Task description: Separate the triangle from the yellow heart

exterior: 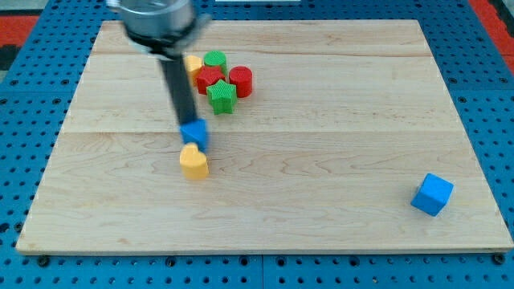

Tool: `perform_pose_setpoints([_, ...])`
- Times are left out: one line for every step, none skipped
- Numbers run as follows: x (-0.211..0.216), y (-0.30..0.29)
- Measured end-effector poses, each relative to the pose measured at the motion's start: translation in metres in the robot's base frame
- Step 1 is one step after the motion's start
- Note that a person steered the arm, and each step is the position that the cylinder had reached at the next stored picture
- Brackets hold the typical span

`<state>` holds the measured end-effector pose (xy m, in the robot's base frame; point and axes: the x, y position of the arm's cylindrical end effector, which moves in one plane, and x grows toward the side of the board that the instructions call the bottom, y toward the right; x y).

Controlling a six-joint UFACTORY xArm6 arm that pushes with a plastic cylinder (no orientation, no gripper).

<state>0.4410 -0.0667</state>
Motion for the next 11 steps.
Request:
perform_pose_setpoints([0.026, 0.055])
perform_pose_setpoints([0.026, 0.032])
perform_pose_setpoints([0.005, -0.007])
perform_pose_setpoints([0.031, -0.042])
perform_pose_setpoints([0.040, 0.029])
perform_pose_setpoints([0.029, 0.122])
perform_pose_setpoints([0.027, 0.106])
perform_pose_setpoints([0.002, 0.017])
perform_pose_setpoints([0.045, -0.016])
perform_pose_setpoints([0.043, 0.112])
perform_pose_setpoints([0.050, 0.143])
